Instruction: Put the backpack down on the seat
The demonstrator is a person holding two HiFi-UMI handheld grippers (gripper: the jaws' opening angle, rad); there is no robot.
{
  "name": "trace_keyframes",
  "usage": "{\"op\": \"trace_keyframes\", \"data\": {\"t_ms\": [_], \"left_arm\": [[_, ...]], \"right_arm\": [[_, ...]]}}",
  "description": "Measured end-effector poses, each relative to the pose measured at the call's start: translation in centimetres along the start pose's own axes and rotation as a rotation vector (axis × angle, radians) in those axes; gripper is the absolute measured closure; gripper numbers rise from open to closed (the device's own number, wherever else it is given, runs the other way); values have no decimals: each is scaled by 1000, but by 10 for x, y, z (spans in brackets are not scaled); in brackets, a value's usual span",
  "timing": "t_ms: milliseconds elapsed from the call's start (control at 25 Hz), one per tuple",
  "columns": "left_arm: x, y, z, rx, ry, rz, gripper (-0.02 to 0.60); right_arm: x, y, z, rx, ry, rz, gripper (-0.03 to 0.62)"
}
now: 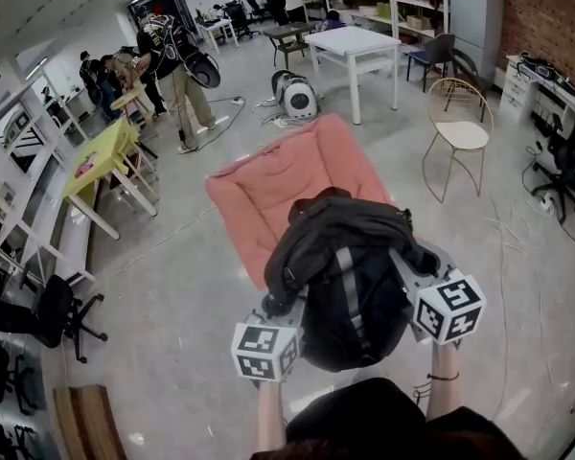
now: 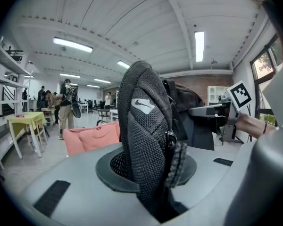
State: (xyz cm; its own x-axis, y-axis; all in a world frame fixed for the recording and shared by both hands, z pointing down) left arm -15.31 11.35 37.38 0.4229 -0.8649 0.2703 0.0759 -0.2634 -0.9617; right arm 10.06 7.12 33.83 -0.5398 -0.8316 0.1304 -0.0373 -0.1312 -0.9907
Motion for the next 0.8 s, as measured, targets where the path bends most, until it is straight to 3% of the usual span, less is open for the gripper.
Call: {"op": "trace_keyframes", "data": {"t_ms": [400, 800], "left_arm": [[75, 23, -22, 12, -3, -38, 474], [161, 30, -65, -69, 55, -108, 474]], "right_arm": [[57, 3, 54, 43, -10, -13, 485], [158, 1, 112, 103, 93, -92, 485]]}}
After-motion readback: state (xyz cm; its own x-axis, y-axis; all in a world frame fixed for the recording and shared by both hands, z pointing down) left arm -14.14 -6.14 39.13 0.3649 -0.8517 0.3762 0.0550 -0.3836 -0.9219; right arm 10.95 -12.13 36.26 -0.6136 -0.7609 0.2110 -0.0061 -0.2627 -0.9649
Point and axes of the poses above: the fingertips, and each gripper's own axes: x forward along the fingers, z to its right, y out of its top, the point moved 7 cm from there along -x, backward along the fingers, and after that the axes turned 2 degrees about -x, right-handed, at the moved point
